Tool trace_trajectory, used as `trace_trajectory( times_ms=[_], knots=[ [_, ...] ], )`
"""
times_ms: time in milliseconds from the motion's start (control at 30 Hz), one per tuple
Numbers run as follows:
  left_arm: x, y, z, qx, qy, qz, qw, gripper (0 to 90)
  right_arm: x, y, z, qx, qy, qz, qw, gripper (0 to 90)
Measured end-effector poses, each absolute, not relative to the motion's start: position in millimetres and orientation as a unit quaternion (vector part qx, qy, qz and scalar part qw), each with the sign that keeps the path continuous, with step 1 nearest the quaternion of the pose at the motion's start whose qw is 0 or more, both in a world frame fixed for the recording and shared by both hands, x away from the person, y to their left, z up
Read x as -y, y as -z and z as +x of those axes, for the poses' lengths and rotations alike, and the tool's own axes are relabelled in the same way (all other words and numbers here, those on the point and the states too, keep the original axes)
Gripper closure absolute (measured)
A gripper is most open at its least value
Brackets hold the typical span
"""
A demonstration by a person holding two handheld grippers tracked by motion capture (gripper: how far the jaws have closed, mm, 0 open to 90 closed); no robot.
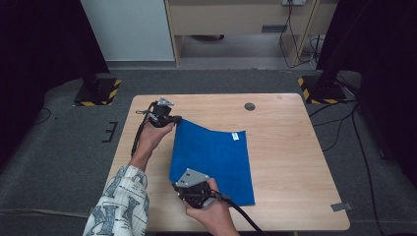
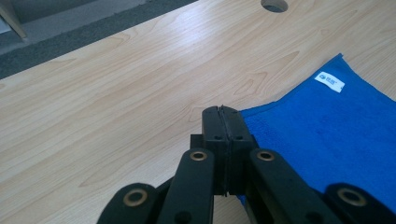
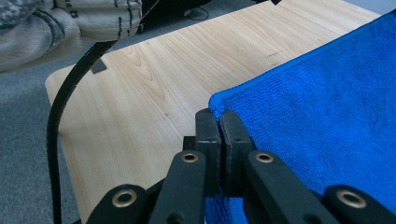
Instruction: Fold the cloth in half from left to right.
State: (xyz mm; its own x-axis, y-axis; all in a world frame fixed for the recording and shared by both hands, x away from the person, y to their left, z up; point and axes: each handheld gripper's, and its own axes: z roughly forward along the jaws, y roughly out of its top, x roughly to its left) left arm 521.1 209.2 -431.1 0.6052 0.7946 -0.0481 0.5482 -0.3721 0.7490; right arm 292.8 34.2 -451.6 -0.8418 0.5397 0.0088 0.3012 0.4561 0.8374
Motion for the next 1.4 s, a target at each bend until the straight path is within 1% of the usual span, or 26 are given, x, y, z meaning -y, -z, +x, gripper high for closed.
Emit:
trace_trajectory(
  times_ms=[667, 967, 1133, 1400],
  knots=[
    [-224, 425, 520, -0.422, -0.169, 0.807, 0.377, 89.8, -51, 442, 289, -0.844, -0.461, 0.235, 0.138, 88.4],
    [-239, 420, 514, -0.425, -0.177, 0.804, 0.376, 89.8, -65, 441, 287, -0.844, -0.464, 0.228, 0.139, 88.4],
    [-248, 424, 512, -0.432, -0.174, 0.803, 0.373, 89.8, -72, 441, 286, -0.847, -0.463, 0.223, 0.136, 88.4],
    [-243, 426, 514, -0.435, -0.170, 0.802, 0.373, 89.8, -68, 439, 288, -0.847, -0.462, 0.226, 0.132, 88.3]
  ],
)
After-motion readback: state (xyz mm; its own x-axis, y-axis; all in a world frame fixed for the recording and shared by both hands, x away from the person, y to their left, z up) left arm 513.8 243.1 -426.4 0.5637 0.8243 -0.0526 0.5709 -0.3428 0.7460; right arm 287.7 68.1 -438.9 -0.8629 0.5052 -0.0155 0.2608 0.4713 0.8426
